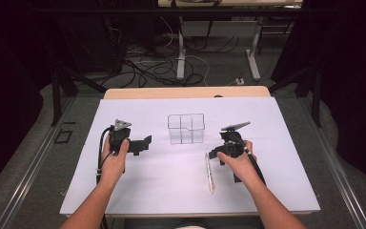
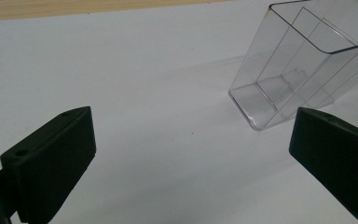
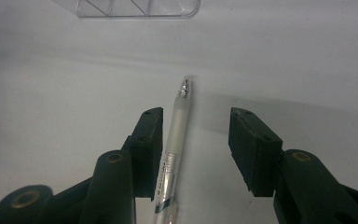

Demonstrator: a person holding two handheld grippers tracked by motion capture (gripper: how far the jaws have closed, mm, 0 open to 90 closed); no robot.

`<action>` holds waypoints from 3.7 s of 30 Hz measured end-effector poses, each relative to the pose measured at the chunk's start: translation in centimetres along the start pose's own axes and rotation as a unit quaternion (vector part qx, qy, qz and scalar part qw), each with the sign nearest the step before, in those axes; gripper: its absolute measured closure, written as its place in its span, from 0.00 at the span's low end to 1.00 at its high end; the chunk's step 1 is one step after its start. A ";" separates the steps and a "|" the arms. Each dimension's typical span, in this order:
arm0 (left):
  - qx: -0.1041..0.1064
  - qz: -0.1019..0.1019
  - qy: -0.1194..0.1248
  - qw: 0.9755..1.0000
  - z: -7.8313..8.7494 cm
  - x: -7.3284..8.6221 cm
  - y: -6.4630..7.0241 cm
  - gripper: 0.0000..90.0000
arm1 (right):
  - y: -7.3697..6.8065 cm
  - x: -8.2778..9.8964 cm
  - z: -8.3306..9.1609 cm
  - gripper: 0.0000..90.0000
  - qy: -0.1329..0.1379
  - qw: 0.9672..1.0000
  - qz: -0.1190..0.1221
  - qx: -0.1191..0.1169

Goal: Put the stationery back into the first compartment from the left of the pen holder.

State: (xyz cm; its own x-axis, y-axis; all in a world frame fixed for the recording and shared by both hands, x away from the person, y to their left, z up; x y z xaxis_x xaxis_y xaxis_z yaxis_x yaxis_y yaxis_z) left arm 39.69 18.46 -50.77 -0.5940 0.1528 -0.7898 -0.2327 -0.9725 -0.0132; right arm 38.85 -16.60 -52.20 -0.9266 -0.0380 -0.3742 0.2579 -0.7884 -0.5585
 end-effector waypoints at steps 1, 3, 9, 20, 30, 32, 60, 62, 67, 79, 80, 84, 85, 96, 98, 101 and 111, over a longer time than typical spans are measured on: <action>-0.001 -0.001 -0.001 1.000 0.0 0.0 0.0 0.00 | 0.1 0.0 -0.1 0.63 -0.003 1.000 -0.001 -0.002; -0.002 0.000 0.001 1.000 -0.1 0.1 0.0 0.00 | 0.1 0.0 -0.2 0.65 -0.010 1.000 -0.007 0.002; 0.000 -0.002 -0.003 1.000 -0.2 0.1 0.0 0.00 | 0.5 0.0 -0.6 0.68 -0.013 1.000 -0.023 -0.013; -0.001 -0.005 -0.003 1.000 -0.3 0.1 0.1 0.01 | 0.4 0.0 -1.5 0.75 -0.031 0.998 -0.050 -0.020; 0.001 -0.005 -0.006 1.000 -0.3 0.1 0.1 0.00 | 0.4 -0.2 -2.3 0.80 -0.042 0.998 -0.050 -0.016; 0.000 -0.005 -0.006 1.000 -0.3 0.1 0.1 0.01 | 0.4 -0.3 -2.4 0.80 -0.044 0.997 -0.054 -0.016; 0.000 -0.004 -0.005 1.000 -0.2 0.1 0.0 0.01 | 0.8 -0.7 -3.2 0.89 -0.069 0.994 -0.089 -0.016; 0.001 -0.004 -0.005 1.000 -0.2 0.1 0.0 0.01 | 0.9 -0.7 -3.2 0.89 -0.067 0.993 -0.091 -0.021; 0.000 -0.003 -0.006 1.000 -0.3 0.1 0.0 0.01 | 0.9 -0.7 -3.2 0.89 -0.065 0.993 -0.099 -0.024; -0.003 -0.005 -0.005 1.000 -0.3 0.1 0.0 0.01 | 1.2 -0.7 -3.0 0.90 -0.075 0.993 -0.091 -0.023; -0.003 -0.005 -0.005 1.000 -0.3 0.1 0.0 0.01 | 1.2 -0.8 -2.9 0.90 -0.074 0.992 -0.097 -0.024; -0.003 -0.002 -0.005 1.000 -0.4 0.1 0.0 0.01 | 1.3 -0.9 -2.4 0.90 -0.064 0.993 -0.095 -0.029; -0.001 -0.004 -0.008 1.000 -0.3 0.1 0.0 0.00 | 1.3 -1.0 -2.3 0.90 -0.060 0.993 -0.094 -0.032; -0.004 -0.005 -0.005 1.000 -0.4 0.1 0.0 0.01 | 1.2 -2.0 -0.7 0.90 -0.043 0.995 -0.090 -0.030; -0.005 -0.006 -0.005 1.000 -0.4 0.1 0.0 0.01 | 1.3 -2.2 -0.6 0.90 -0.038 0.995 -0.088 -0.024; -0.002 -0.005 -0.008 1.000 -0.4 0.1 0.0 0.01 | 1.4 -2.5 -0.2 0.90 -0.028 0.996 -0.085 -0.022; -0.002 -0.002 -0.008 1.000 -0.4 0.1 0.0 0.01 | 1.4 -3.0 0.9 0.90 0.026 0.997 -0.060 -0.046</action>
State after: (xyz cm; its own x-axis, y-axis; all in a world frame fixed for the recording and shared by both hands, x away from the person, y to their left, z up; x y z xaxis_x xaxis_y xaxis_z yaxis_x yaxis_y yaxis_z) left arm 39.94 18.45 -51.14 -0.6054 0.1604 -0.7796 -0.2324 -0.9724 -0.0195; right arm 41.79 -18.09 -51.19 -0.9373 0.0878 -0.3374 0.1722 -0.7251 -0.6668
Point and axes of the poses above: each handheld gripper's, and its own axes: z roughly backward along the jaws, x roughly out of its underside, y roughly to its right, the point moved 1 cm from there along -z, roughly forward along the jaws, and after that the axes turned 13 degrees about -x, right-handed, at the moved point
